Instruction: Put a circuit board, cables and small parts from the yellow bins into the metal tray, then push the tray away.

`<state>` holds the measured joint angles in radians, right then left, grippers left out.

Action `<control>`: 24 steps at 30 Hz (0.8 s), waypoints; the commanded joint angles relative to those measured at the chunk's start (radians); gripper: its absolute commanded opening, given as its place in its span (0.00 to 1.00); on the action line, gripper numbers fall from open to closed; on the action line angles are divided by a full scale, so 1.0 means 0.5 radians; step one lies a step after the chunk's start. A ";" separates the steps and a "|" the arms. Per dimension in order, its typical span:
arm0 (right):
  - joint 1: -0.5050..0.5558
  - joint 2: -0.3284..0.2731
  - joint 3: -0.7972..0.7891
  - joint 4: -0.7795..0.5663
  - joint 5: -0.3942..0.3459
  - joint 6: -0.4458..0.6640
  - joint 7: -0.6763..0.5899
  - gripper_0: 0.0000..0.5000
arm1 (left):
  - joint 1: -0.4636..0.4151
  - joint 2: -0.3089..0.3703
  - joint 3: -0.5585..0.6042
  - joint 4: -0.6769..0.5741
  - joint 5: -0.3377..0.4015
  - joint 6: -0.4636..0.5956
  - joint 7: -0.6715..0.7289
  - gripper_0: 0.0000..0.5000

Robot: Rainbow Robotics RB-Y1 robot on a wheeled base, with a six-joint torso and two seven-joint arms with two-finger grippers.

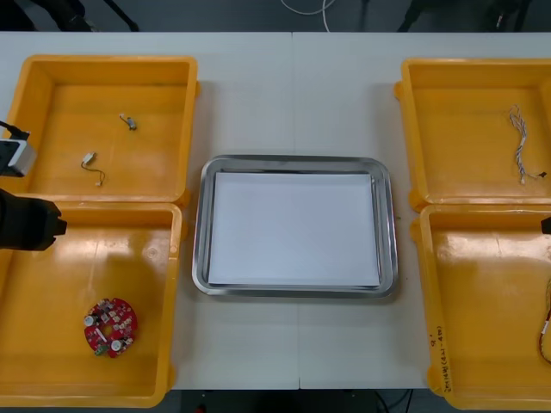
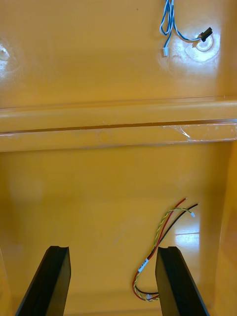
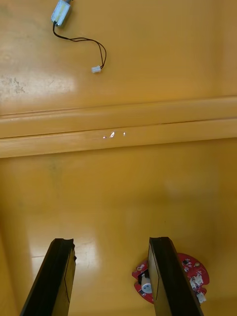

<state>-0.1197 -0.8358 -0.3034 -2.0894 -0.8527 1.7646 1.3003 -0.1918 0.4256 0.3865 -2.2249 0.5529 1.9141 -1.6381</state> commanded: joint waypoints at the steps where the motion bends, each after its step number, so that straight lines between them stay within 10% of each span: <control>1: -0.049 -0.114 -0.010 -0.024 0.027 -0.022 0.059 1.00 | 0.022 0.051 0.058 -0.051 0.005 0.012 -0.197 0.86; 24: 0.242 -0.154 -0.059 -0.095 0.061 -0.185 -0.005 1.00 | 0.015 0.342 -0.080 -0.094 0.401 0.012 -0.237 0.86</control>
<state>-0.0464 -0.8672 -0.3040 -2.1086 -0.8210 1.6949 1.3001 -0.1914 0.5467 0.3721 -2.2255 0.7219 1.9141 -1.6381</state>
